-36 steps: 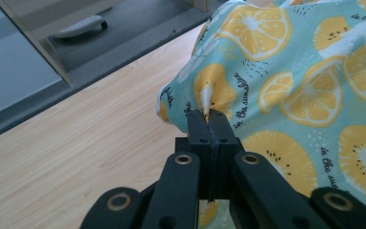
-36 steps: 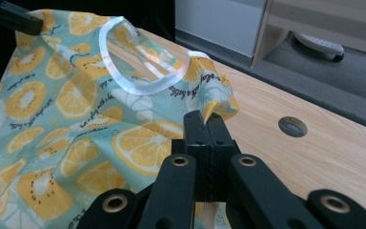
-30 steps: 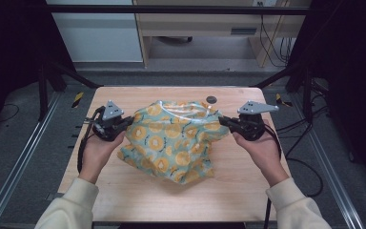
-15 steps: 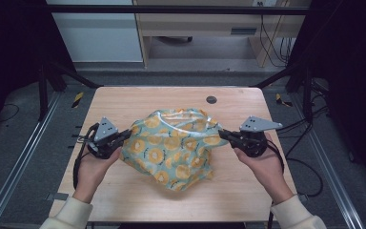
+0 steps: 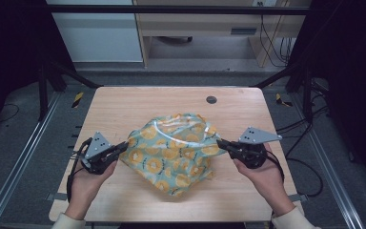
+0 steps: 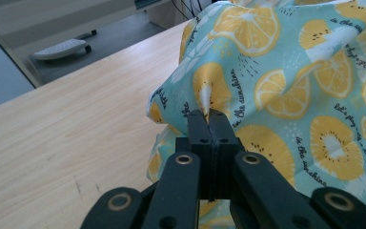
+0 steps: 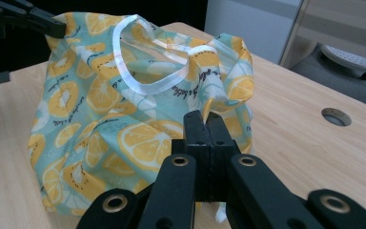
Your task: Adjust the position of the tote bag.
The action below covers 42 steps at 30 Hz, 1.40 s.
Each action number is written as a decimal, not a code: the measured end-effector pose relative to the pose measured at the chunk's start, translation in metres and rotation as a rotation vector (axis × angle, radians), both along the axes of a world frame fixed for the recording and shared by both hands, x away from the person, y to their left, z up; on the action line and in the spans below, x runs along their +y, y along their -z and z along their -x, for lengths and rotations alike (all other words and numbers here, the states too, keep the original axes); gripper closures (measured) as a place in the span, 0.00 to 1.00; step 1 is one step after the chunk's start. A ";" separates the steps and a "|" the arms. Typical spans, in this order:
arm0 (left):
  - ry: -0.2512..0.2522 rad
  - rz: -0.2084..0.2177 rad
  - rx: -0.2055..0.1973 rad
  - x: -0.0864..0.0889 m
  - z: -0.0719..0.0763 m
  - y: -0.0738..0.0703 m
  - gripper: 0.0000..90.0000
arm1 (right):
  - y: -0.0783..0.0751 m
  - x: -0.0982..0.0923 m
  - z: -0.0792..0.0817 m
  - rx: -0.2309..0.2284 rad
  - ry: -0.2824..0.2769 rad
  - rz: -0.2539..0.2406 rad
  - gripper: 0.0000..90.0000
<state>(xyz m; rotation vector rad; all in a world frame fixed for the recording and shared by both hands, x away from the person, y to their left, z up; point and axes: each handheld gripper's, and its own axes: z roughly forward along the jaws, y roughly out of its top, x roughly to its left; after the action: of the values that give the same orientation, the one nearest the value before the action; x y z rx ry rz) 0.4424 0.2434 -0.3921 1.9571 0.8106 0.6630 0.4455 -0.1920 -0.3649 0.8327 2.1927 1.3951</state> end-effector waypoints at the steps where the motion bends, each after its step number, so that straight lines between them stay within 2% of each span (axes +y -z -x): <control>1: 0.004 -0.001 0.003 0.001 0.001 0.003 1.00 | 0.001 0.000 0.001 0.002 -0.004 0.002 1.00; 9: 0.025 0.039 0.034 0.005 0.010 0.021 1.00 | 0.013 0.000 0.009 0.021 -0.016 -0.006 1.00; 17: 0.033 0.049 0.025 0.006 0.016 0.020 1.00 | 0.017 -0.002 0.015 0.025 -0.024 -0.011 1.00; 32: 0.043 0.054 0.046 0.010 0.021 0.027 1.00 | 0.016 -0.001 0.018 0.028 -0.037 -0.022 1.00; 42: 0.067 0.040 0.085 0.011 0.022 0.036 1.00 | 0.022 -0.001 0.020 0.044 -0.056 -0.029 1.00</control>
<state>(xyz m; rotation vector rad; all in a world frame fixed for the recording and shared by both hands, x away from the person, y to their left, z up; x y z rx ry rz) 0.4201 0.2542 -0.4279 1.9777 0.8004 0.5231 0.4251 -0.1926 -0.3873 0.8262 2.2500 1.4515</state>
